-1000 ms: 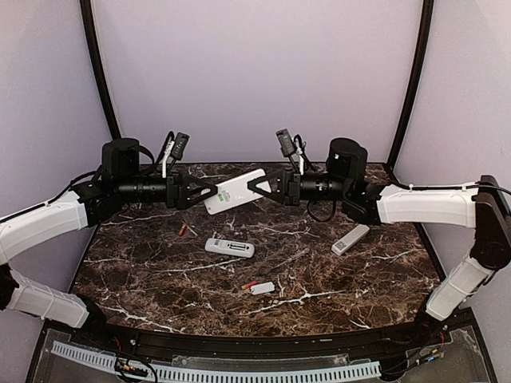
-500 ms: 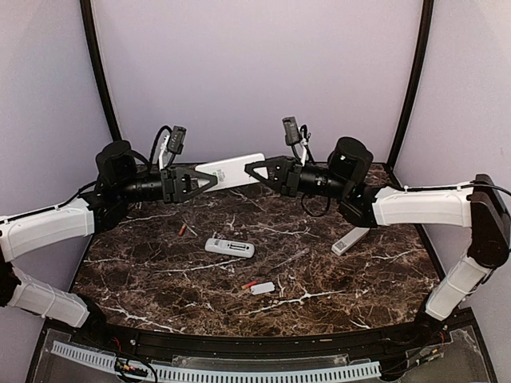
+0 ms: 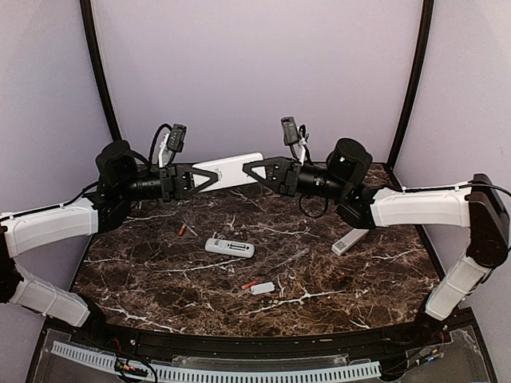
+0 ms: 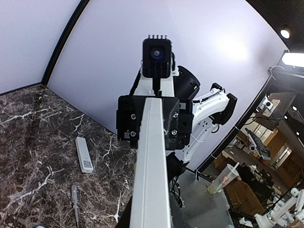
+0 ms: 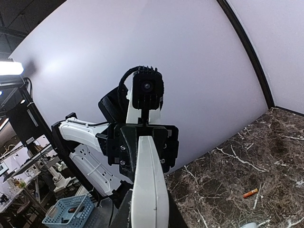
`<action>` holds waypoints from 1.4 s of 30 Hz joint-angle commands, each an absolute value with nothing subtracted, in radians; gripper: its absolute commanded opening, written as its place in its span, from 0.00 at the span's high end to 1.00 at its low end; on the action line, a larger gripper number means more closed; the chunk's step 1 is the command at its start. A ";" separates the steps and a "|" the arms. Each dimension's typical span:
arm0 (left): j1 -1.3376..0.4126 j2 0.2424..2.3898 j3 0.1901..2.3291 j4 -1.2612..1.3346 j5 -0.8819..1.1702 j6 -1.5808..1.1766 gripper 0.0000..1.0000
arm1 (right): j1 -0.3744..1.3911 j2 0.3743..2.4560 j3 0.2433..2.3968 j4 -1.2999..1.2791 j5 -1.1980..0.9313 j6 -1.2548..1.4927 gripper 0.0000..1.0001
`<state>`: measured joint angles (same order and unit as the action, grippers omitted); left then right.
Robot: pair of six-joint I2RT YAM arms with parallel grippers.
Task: Unload the batteries from the remote control
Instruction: Pass from the right arm to the left, then remove the battery cover from the remote control.
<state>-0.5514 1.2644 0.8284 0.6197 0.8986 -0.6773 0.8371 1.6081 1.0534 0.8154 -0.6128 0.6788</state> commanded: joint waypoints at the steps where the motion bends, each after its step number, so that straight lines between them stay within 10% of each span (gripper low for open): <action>1: -0.552 1.250 0.839 0.559 0.937 -0.665 0.94 | 0.836 1.590 1.049 0.801 -0.571 0.639 0.93; 11: -0.451 1.284 0.961 0.139 1.066 -0.357 1.00 | 0.787 1.529 1.009 0.521 -0.575 0.567 0.29; 42: -0.433 1.388 1.042 -0.169 1.073 -0.140 1.00 | 0.854 1.690 1.140 0.289 -0.584 0.512 0.44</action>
<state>-0.4358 1.3998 1.0149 -0.1658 1.0542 -0.1596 0.8448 1.6772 1.1110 0.2790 -0.5991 0.5076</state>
